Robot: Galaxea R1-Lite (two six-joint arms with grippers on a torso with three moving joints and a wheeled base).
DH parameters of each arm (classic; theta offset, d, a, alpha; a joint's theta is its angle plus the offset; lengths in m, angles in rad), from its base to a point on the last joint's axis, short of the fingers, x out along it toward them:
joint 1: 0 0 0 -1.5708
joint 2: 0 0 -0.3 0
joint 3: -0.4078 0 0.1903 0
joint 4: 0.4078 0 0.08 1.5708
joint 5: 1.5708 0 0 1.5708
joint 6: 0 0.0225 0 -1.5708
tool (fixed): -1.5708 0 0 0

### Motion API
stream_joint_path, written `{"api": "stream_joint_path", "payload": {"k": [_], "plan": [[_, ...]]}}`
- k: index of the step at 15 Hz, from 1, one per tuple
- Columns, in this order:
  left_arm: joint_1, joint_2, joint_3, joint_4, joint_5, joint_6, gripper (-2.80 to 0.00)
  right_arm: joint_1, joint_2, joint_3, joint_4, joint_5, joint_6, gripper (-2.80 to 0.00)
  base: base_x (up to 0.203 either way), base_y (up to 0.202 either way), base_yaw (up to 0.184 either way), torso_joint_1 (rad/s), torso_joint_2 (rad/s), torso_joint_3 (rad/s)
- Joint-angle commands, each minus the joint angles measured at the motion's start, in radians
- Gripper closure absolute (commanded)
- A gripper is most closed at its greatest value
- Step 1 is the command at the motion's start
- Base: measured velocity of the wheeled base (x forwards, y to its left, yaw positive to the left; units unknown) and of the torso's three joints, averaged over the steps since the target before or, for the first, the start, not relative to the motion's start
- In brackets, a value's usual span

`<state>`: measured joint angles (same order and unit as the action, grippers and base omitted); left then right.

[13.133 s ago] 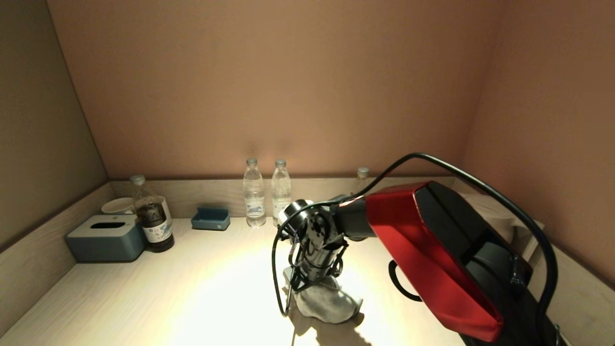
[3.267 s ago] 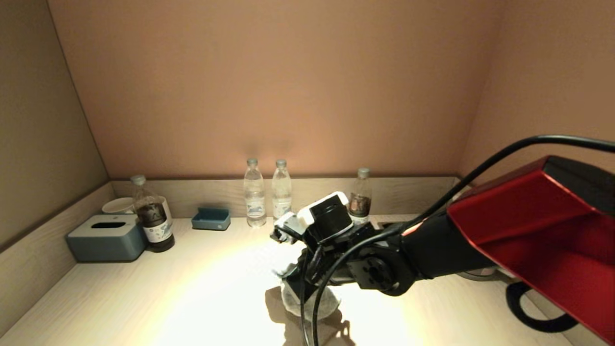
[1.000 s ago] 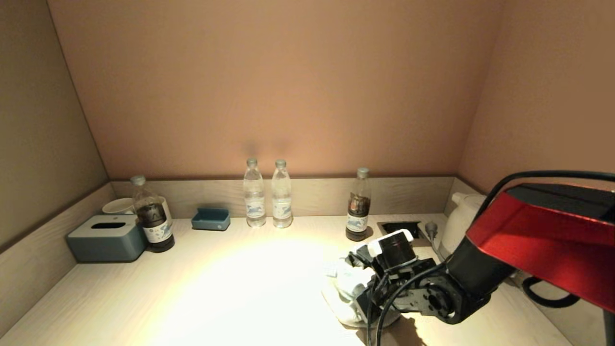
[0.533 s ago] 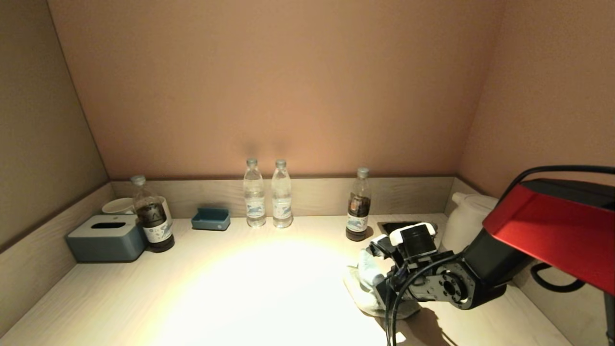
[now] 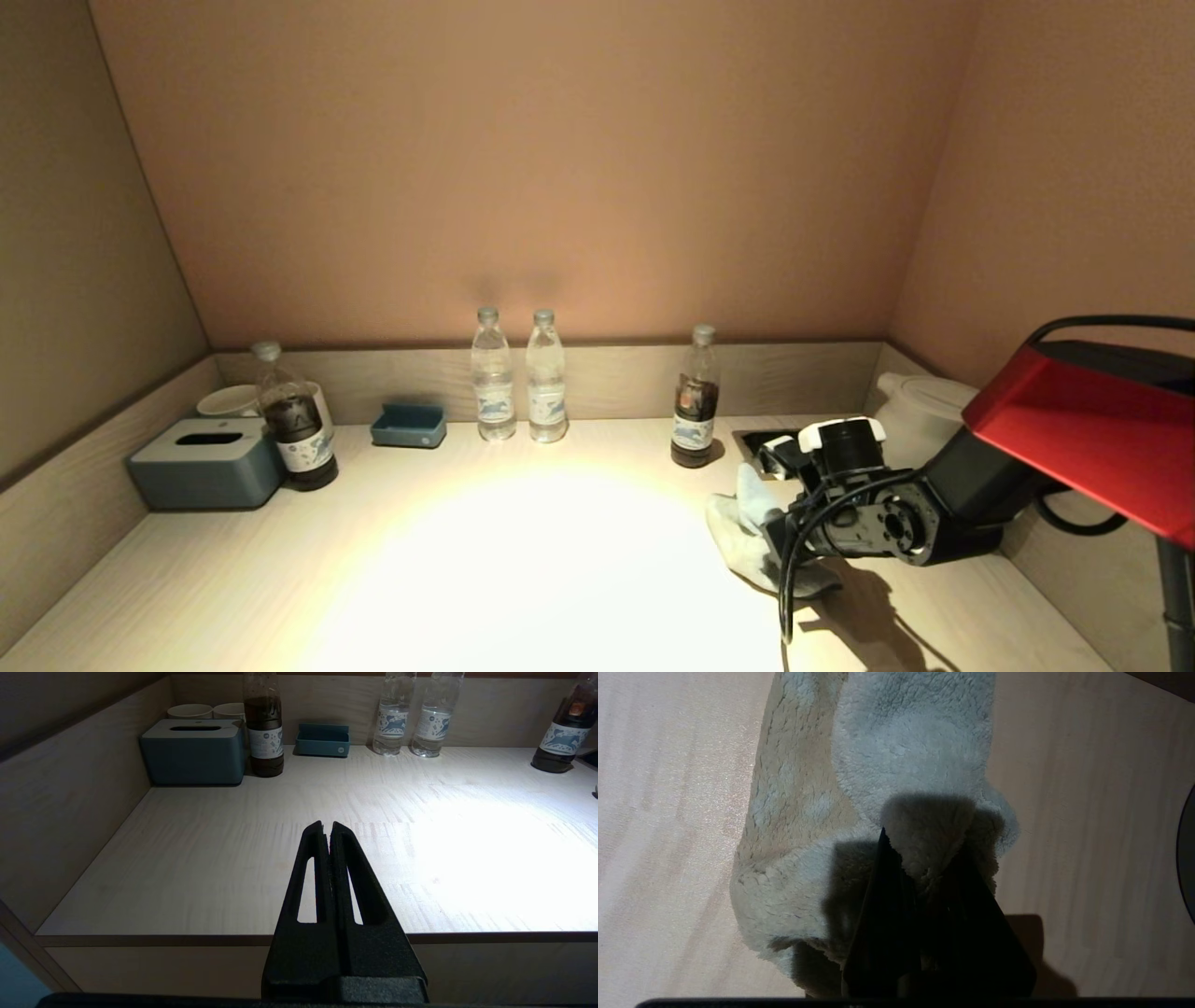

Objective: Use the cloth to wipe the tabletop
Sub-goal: Sweep the stains on the table

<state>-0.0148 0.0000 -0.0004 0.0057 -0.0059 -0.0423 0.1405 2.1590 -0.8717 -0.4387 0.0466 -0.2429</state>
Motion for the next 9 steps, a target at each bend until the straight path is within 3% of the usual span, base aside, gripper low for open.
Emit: {"api": "stream_joint_path", "payload": {"k": [1,9], "plan": [[-0.001,0.0,0.0,0.0,0.0,-0.001,0.0,-0.018,0.011,-0.001,-0.002,0.001,-0.005,0.0,0.0,0.0,0.0,0.0,0.0,0.0],[-0.001,0.0,0.0,0.0,0.0,-0.001,0.0,-0.067,-0.048,0.027,0.002,-0.001,-0.018,0.0,0.0,0.0,0.0,0.0,0.0,0.0]]}}
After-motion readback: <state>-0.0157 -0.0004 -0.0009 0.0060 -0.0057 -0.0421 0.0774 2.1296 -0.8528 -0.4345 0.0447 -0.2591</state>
